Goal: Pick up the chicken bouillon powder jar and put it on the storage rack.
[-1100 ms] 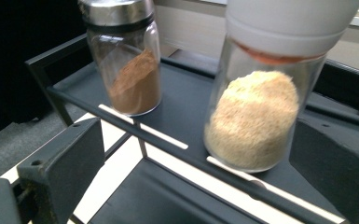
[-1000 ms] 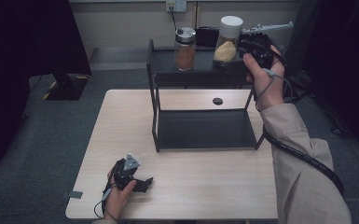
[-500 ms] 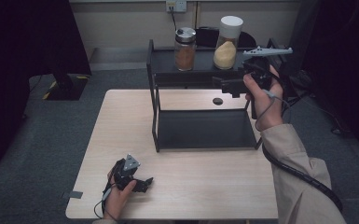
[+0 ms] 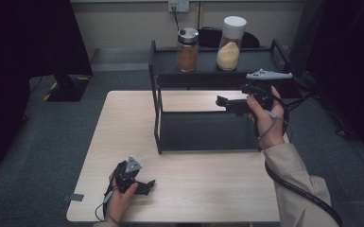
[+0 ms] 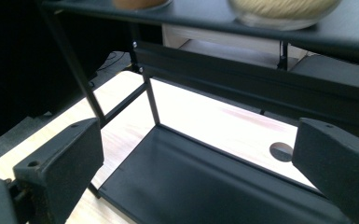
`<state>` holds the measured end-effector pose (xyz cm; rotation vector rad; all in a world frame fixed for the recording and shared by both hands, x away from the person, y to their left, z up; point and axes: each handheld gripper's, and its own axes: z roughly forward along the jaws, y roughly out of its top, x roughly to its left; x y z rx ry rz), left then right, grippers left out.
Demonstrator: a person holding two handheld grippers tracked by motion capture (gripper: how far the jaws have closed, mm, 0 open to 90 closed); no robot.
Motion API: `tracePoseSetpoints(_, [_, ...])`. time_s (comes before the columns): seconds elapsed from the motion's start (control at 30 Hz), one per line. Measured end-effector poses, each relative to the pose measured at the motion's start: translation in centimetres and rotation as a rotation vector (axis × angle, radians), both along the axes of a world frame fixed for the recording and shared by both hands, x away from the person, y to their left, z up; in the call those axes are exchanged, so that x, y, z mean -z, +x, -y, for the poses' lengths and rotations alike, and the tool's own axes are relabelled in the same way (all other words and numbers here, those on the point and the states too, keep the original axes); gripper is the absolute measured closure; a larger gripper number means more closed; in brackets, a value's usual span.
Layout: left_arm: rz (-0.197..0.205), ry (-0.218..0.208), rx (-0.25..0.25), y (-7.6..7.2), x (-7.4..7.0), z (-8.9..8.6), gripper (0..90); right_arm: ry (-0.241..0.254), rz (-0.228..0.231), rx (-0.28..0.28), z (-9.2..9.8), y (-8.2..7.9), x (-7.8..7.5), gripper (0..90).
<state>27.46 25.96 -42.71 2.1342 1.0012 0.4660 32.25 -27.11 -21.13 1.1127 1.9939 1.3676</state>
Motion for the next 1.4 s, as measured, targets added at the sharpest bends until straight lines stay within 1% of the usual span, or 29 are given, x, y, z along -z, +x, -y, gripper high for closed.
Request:
tracePoseSetpoints(0.1, [0.000, 0.000, 0.000, 0.0, 0.0, 0.0, 0.0, 0.011, 0.001, -0.018, 0.0, -0.1, 0.8, 0.7])
tracePoseSetpoints(0.3, [0.000, 0.000, 0.000, 0.0, 0.0, 0.0, 0.0, -0.002, -0.003, -0.030, 0.1, -0.6, 1.9, 0.7])
tracePoseSetpoints(0.4, [0.001, -0.001, -0.001, 0.0, 0.0, 0.0, 0.0, 0.014, -0.007, -0.032, 0.3, -0.9, 2.7, 0.6])
tracePoseSetpoints(0.5, [0.001, -0.001, 0.000, 0.0, 0.0, 0.0, 0.0, 0.015, -0.014, -0.037, 0.5, -1.2, 3.4, 0.7])
tracePoseSetpoints(0.57, [0.001, -0.001, -0.001, 0.0, 0.0, 0.0, 0.0, 0.036, -0.015, -0.043, 0.9, -1.5, 4.1, 0.8])
tracePoseSetpoints(0.63, [0.001, 0.000, 0.000, 0.0, 0.0, 0.0, 0.0, 0.045, -0.026, -0.040, 1.2, -1.7, 4.6, 0.8])
tracePoseSetpoints(0.7, [0.001, -0.001, 0.000, 0.0, 0.0, 0.0, 0.0, 0.052, -0.024, -0.038, 1.6, -2.0, 5.2, 0.9])
tracePoseSetpoints(0.77, [0.001, 0.000, 0.000, 0.0, 0.0, 0.0, 0.0, 0.043, -0.020, -0.034, 1.8, -2.4, 5.6, 0.9])
tracePoseSetpoints(0.87, [0.001, 0.000, 0.000, 0.0, 0.0, 0.0, 0.0, 0.046, -0.020, -0.031, 2.2, -2.9, 6.2, 1.1])
tracePoseSetpoints(0.9, [0.002, -0.001, 0.000, 0.0, 0.0, 0.0, 0.0, 0.039, -0.019, -0.031, 2.3, -3.1, 6.4, 1.1])
tracePoseSetpoints(0.97, [0.001, 0.000, -0.001, 0.0, 0.0, 0.0, 0.0, 0.046, -0.026, -0.032, 2.7, -3.3, 6.9, 1.2])
tracePoseSetpoints(1.13, [0.001, 0.000, 0.000, -0.1, 0.0, 0.0, 0.0, 0.048, -0.046, -0.021, 3.6, -3.8, 8.9, 1.2])
tracePoseSetpoints(1.2, [0.001, -0.001, -0.001, -0.1, 0.0, 0.0, 0.0, 0.049, -0.047, -0.021, 4.0, -3.9, 9.7, 1.1])
tracePoseSetpoints(1.27, [0.001, -0.001, -0.001, -0.1, 0.0, 0.0, 0.0, 0.028, -0.052, -0.024, 4.2, -4.0, 10.3, 1.1])
tracePoseSetpoints(1.4, [0.001, -0.001, -0.001, -0.1, 0.0, 0.0, 0.0, 0.007, -0.064, -0.037, 4.5, -4.0, 11.6, 1.2])
